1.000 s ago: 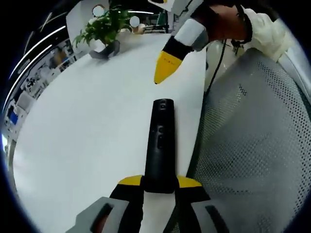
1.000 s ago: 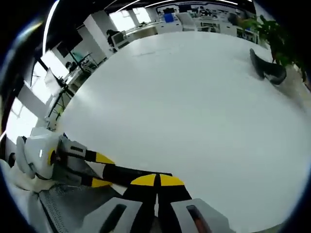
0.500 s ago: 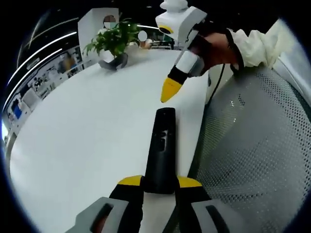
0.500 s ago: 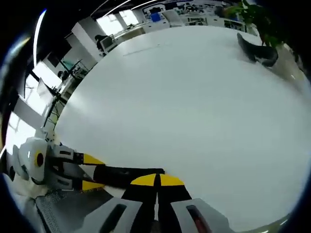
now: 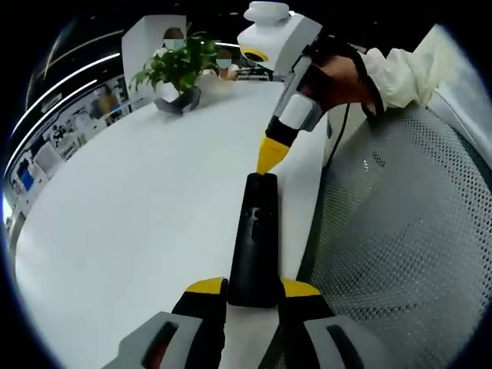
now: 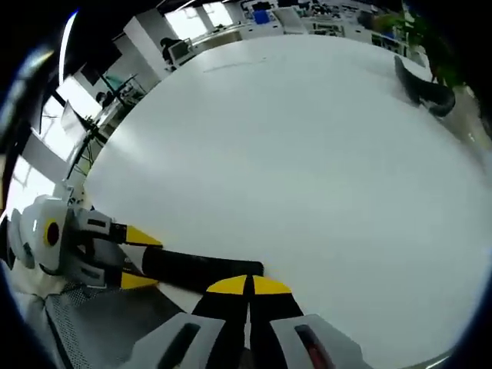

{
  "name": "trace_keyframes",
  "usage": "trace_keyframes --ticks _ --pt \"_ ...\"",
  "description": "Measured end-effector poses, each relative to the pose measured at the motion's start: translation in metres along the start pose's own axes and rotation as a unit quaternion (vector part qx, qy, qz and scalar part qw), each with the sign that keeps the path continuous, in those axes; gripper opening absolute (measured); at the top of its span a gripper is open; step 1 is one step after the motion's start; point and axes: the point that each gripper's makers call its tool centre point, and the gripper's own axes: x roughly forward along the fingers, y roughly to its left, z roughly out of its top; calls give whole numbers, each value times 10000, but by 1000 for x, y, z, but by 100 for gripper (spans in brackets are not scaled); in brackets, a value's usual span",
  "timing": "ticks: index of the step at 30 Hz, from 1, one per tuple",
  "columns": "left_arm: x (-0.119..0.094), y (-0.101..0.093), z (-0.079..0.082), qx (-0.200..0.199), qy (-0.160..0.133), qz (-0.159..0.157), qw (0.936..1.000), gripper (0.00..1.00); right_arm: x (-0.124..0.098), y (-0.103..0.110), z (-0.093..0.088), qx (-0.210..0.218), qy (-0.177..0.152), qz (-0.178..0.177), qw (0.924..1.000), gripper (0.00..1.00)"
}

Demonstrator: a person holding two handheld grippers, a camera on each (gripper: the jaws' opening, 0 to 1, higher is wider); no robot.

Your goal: Press the specified remote control buttons in sequence, fully releasing each button before pressing the next.

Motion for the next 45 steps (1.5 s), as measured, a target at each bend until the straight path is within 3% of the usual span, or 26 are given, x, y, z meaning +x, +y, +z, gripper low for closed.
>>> trace_keyframes --ticks 10,16,21,29,31,34,38,43,45 --pt "0 1 1 -81 -53 43 9999 25 0 -1 -1 144 -30 68 9999 0" --pt "1 1 1 -65 -79 32 9999 25 0 0 -2 -59 -23 25 10000 0" --pt "1 1 1 -142 -69 62 9999 25 1 2 -2 -871 -21 -135 9961 0" --pt "1 1 1 -143 -89 64 9998 25 2 3 -3 -1396 -51 -219 9899 0" --pt "1 2 1 -167 -96 56 9998 25 2 2 -2 -1376 -68 -220 9902 0" --pt "1 1 2 -144 -88 73 9998 25 1 1 -1 -858 -39 -167 9962 0" --pt "1 1 2 -130 -83 81 9998 25 1 -1 -1 -469 -87 -19 9989 0" --pt "1 1 2 -128 -71 87 9999 25 -1 0 -2 -388 -12 15 9992 0" --pt "1 1 2 -124 -69 88 9999 25 -4 2 4 -537 -201 -34 9983 0"
